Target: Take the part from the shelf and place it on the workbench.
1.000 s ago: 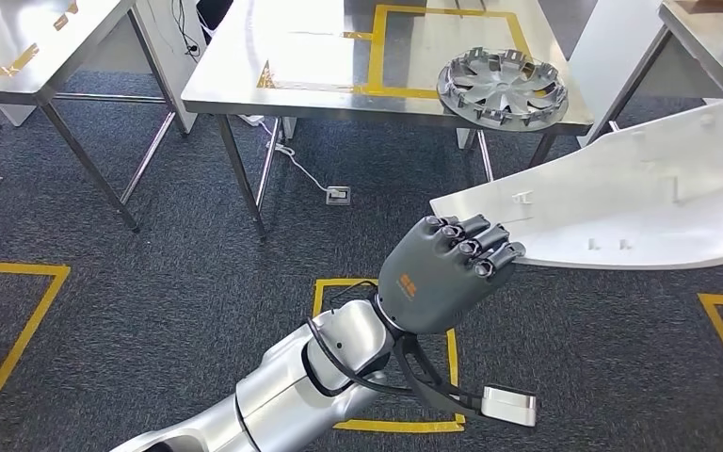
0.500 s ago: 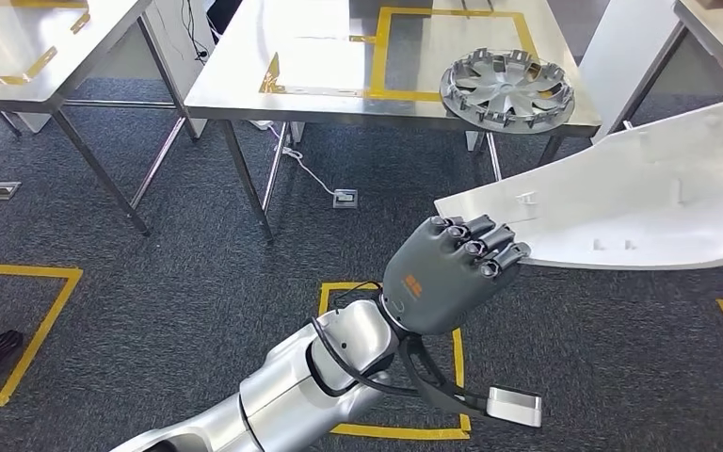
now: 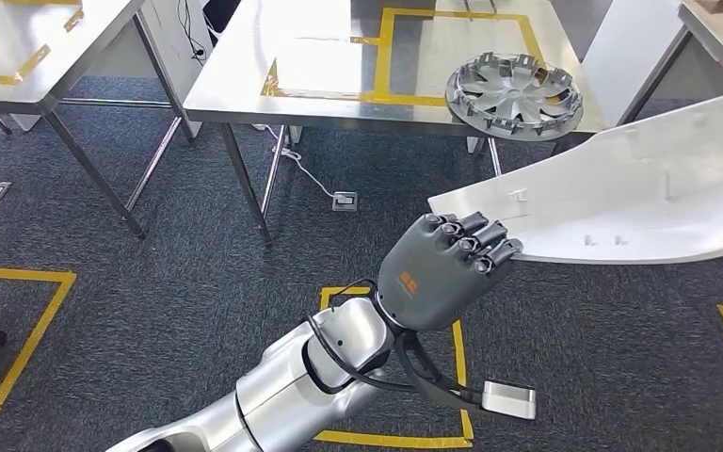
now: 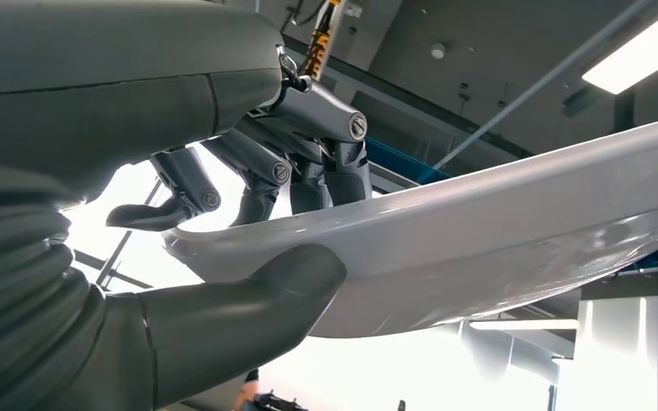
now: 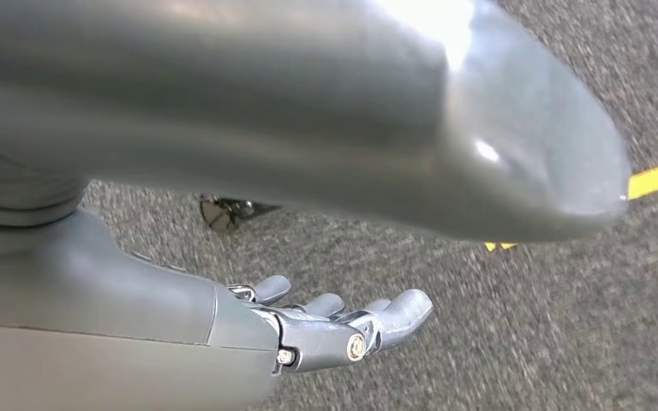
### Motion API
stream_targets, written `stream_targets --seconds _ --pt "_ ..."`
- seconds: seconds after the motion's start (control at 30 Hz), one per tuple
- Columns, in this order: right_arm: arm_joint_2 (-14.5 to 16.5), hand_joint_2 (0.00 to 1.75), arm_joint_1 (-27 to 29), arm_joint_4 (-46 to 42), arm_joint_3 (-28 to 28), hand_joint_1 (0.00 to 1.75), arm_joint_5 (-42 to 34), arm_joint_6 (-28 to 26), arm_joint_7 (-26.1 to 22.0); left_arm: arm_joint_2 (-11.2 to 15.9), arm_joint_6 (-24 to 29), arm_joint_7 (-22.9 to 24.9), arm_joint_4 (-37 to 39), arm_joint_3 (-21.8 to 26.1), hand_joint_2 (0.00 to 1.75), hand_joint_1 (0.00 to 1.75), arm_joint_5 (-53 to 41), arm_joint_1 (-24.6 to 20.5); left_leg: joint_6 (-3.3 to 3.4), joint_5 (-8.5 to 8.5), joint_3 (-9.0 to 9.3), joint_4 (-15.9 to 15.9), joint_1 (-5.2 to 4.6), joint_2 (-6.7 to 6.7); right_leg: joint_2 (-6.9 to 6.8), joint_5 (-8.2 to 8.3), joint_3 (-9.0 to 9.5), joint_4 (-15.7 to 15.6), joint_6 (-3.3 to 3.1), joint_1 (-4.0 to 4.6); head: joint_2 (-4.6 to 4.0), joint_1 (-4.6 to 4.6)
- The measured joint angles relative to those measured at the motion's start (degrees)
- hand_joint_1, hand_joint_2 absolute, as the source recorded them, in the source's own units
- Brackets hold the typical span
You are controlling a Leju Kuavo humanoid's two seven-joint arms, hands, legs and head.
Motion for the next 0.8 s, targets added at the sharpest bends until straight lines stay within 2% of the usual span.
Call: stream_targets --seconds 0.07,0.1,0.17,0.2,0.23,0.27,0.33,0.37,0.4,0.47,0.53,0.57,0.63,0.67,0.7,0.73,0.77,0.8 --pt "0.00 0.00 -0.09 0.00 0.00 0.00 0.01 0.01 -0.02 -0.18 0.00 0.00 -0.04 0.01 1.75 1.75 0.00 -0.08 0.84 -0.24 0.55 -0.36 0.17 -0.02 -0.03 -1.19 -0.86 2.19 0.35 0.02 0.00 0.16" --pt "0.00 0.00 -0.10 0.00 0.00 0.00 0.01 0.02 -0.02 -0.28 0.00 0.00 -0.06 0.01 1.75 1.75 -0.01 -0.13 1.21 -0.40 0.85 -0.48 0.19 0.00 -0.03 -2.44 -2.47 5.21 0.37 0.10 0.00 0.28" --pt "0.00 0.00 -0.02 0.00 0.00 0.00 0.01 0.04 -0.01 -0.35 0.00 -0.01 0.03 0.01 1.75 1.75 -0.02 -0.16 1.76 -0.83 1.22 -0.49 -0.09 0.03 -0.03 -5.01 -7.39 13.21 0.26 0.38 0.00 0.45" --pt "0.00 0.00 0.05 0.00 0.00 0.00 0.00 0.04 0.00 -0.34 0.00 -0.02 0.09 0.00 1.75 1.75 -0.02 -0.11 1.94 -1.06 1.44 -0.48 -0.28 -0.03 -0.02 -5.25 -9.48 15.96 0.14 0.51 0.00 0.48" --pt "0.00 0.00 0.12 0.00 0.00 0.00 0.00 0.04 0.00 -0.34 0.00 -0.03 0.15 0.00 1.75 1.75 -0.03 -0.06 2.05 -1.31 1.72 -0.47 -0.45 -0.13 -0.02 -4.34 -10.60 16.67 -0.05 0.64 0.00 0.50" --pt "0.00 0.00 0.16 0.00 0.00 0.00 0.00 0.04 0.00 -0.34 0.01 -0.05 0.18 0.00 1.75 1.75 -0.04 -0.04 2.09 -1.58 2.10 -0.46 -0.60 -0.24 -0.02 -2.36 -10.55 15.09 -0.35 0.79 0.00 0.52" --pt "-0.02 0.00 0.17 -0.01 0.00 0.00 0.01 0.04 0.00 -0.38 0.02 -0.12 0.19 0.00 1.75 1.75 -0.10 -0.10 1.99 -2.18 2.98 -0.44 -0.83 -0.37 -0.03 2.59 -7.96 7.57 -1.22 1.28 0.00 0.56" --pt "-0.03 0.00 0.12 -0.01 0.00 0.00 0.03 0.04 -0.01 -0.39 0.03 -0.15 0.18 0.00 1.75 1.75 -0.13 -0.16 1.80 -2.50 3.25 -0.37 -0.98 -0.43 -0.07 4.04 -6.54 4.07 -1.62 1.55 0.00 0.59" --pt "-0.04 0.00 0.07 -0.01 0.00 0.00 0.04 0.05 -0.01 -0.40 0.05 -0.16 0.19 0.00 1.75 1.75 -0.16 -0.22 1.56 -2.75 3.38 -0.35 -1.09 -0.46 -0.09 4.65 -5.60 1.80 -1.92 1.78 0.00 0.61" --pt "-0.04 0.00 0.00 0.00 0.00 0.00 0.07 0.07 -0.02 -0.42 0.08 -0.20 0.18 0.00 1.75 1.75 -0.17 -0.29 0.98 -3.11 3.48 -0.43 -1.19 -0.53 -0.08 4.29 -5.09 0.62 -2.30 2.04 0.00 0.65" --pt "0.04 0.00 0.01 0.00 0.00 0.00 0.04 0.04 -0.04 -0.47 0.08 -0.25 0.15 0.00 1.75 1.75 -0.17 -0.36 0.36 -3.53 3.63 -0.20 -1.23 -0.45 -0.03 4.21 -4.61 0.26 -2.73 1.74 0.00 0.61" --pt "0.09 0.00 0.01 0.00 0.00 0.00 0.01 -0.02 -0.07 -0.48 0.08 -0.29 0.14 0.00 1.75 1.75 -0.18 -0.45 0.00 -4.21 3.19 0.98 -1.19 -0.39 -0.06 4.16 -4.24 0.03 -2.99 1.51 0.00 0.50" --pt "0.13 0.00 -0.03 0.00 0.00 0.00 -0.06 -0.11 -0.15 -0.42 0.07 -0.34 0.20 0.00 1.75 1.75 -0.22 -0.60 -0.71 -6.86 0.29 6.77 -0.83 -0.24 -0.13 3.89 -3.54 -0.24 -3.39 1.20 0.00 0.28" --pt "0.13 0.00 -0.05 0.00 0.00 0.00 -0.09 -0.10 -0.19 -0.34 0.07 -0.40 0.28 -0.01 1.75 1.75 -0.25 -0.62 -1.01 -8.37 -2.01 10.72 -0.58 -0.18 -0.14 3.69 -3.35 -0.23 -3.47 1.17 0.00 0.22" --pt "0.13 0.00 -0.05 0.00 0.00 0.00 -0.13 -0.05 -0.23 -0.25 0.07 -0.44 0.39 -0.02 1.75 1.75 -0.27 -0.59 -1.26 -9.17 -4.07 13.94 -0.37 -0.14 -0.13 3.48 -3.13 -0.21 -3.45 1.13 0.00 0.21" --pt "0.13 0.00 0.00 0.00 0.00 0.00 -0.16 -0.01 -0.27 -0.16 0.07 -0.49 0.51 -0.03 1.75 1.75 -0.27 -0.56 -1.44 -8.88 -5.34 15.46 -0.19 -0.10 -0.11 3.23 -2.88 -0.19 -3.34 1.08 0.00 0.21" --pt "0.13 0.00 0.04 0.00 0.00 0.00 -0.21 -0.01 -0.31 -0.10 0.07 -0.55 0.62 -0.04 1.75 1.75 -0.27 -0.54 -1.56 -7.43 -5.51 14.76 -0.04 -0.06 -0.08 2.95 -2.54 -0.16 -3.19 0.99 0.00 0.21" --pt "0.14 0.00 0.07 0.00 0.00 0.00 -0.27 -0.01 -0.35 -0.08 0.07 -0.60 0.69 -0.04 1.75 1.75 -0.26 -0.55 -1.62 -5.11 -4.54 11.95 0.07 0.01 -0.05 2.65 -2.14 -0.13 -2.98 0.88 0.00 0.21"
